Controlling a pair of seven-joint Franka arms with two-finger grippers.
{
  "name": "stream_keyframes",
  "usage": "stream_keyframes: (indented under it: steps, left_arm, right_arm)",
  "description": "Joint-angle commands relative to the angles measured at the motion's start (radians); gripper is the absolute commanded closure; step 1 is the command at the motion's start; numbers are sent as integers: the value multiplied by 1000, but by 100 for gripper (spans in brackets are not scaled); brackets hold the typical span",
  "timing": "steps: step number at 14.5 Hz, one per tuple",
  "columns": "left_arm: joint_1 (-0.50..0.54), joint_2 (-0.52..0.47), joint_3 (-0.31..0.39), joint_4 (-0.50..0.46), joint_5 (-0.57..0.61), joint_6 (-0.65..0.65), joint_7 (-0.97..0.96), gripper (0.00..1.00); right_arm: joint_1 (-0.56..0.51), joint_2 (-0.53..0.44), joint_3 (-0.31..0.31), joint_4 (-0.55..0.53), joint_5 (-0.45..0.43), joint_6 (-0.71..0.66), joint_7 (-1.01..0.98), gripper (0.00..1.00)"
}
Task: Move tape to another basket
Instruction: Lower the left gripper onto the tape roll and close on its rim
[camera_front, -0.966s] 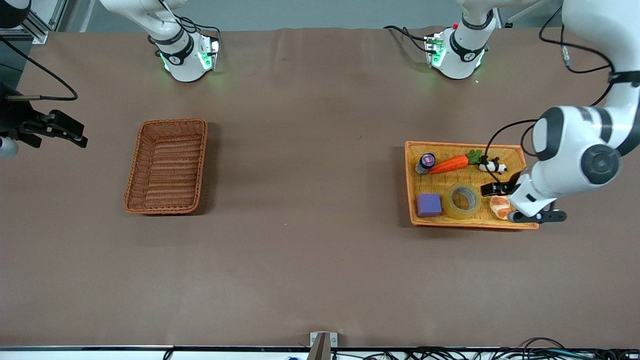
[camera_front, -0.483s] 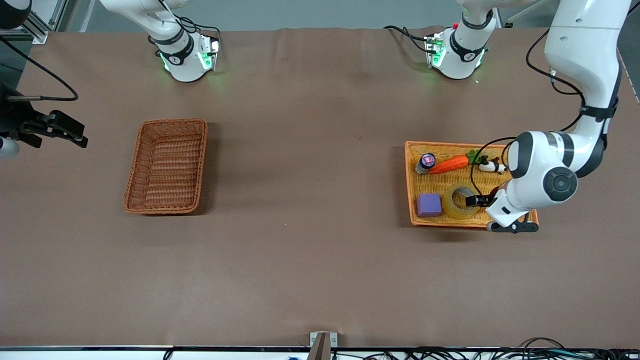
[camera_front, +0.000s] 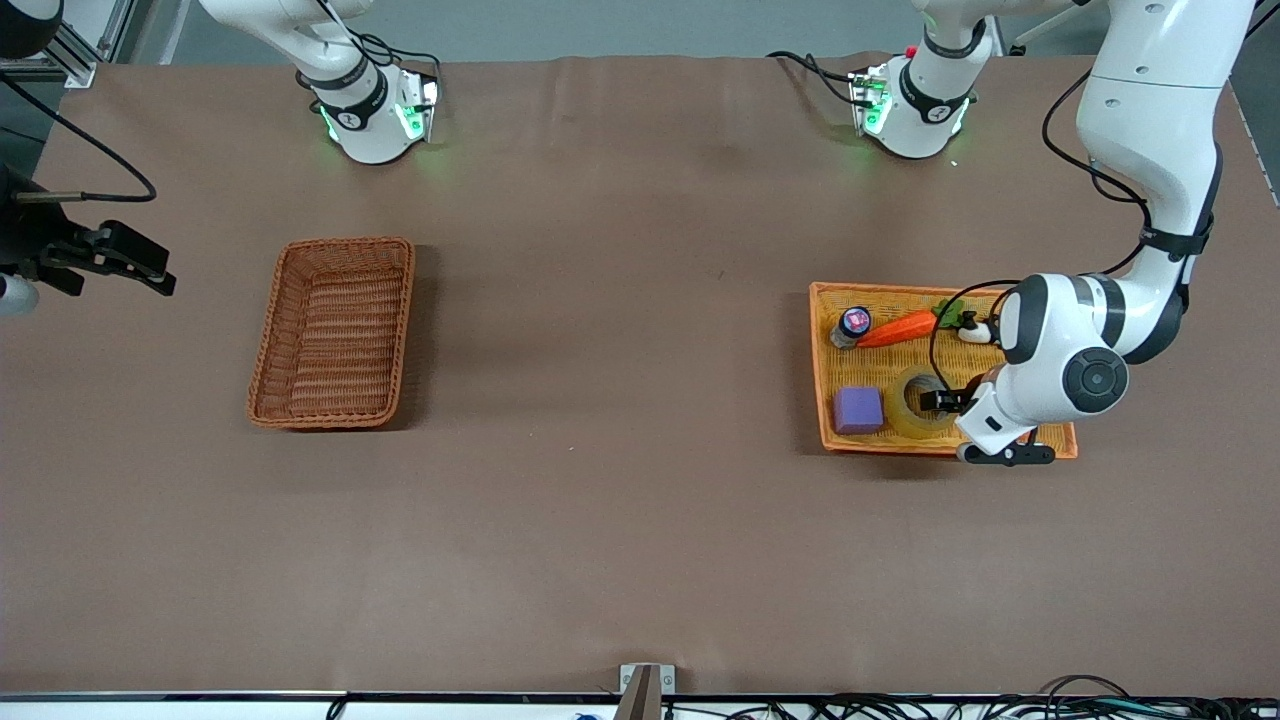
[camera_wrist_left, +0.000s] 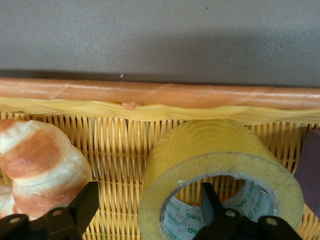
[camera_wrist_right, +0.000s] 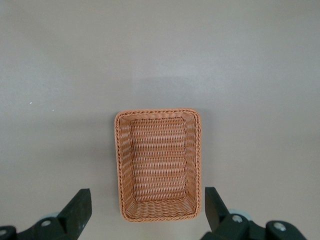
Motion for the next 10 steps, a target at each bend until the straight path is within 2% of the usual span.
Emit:
stream_keyframes:
  steps: [1,4,6,7,8,10]
  left_arm:
    - [4,-10,-6,-23,19,4,-11,25]
    - [4,-15,-5,-32,22,4,-2,64]
    - [2,-23,-6,-32,22,4,-2,84]
    - [4,-38,-8,-31,22,-2,-1,91]
    - [5,-61,-9,-31,22,-8,7,93]
    - [7,-119,-11,-23,22,-80,18,93]
  right_arm:
    - [-4,-29,4,-31,14,5,12,0]
    - [-4,-29,4,-31,14,5,12,0]
    - [-4,-29,4,-31,14,5,12,0]
    - [-4,-29,4,-31,14,6,12,0]
    - [-4,-29,4,-31,14,6,12,0]
    - [-4,-29,4,-31,14,3,12,0]
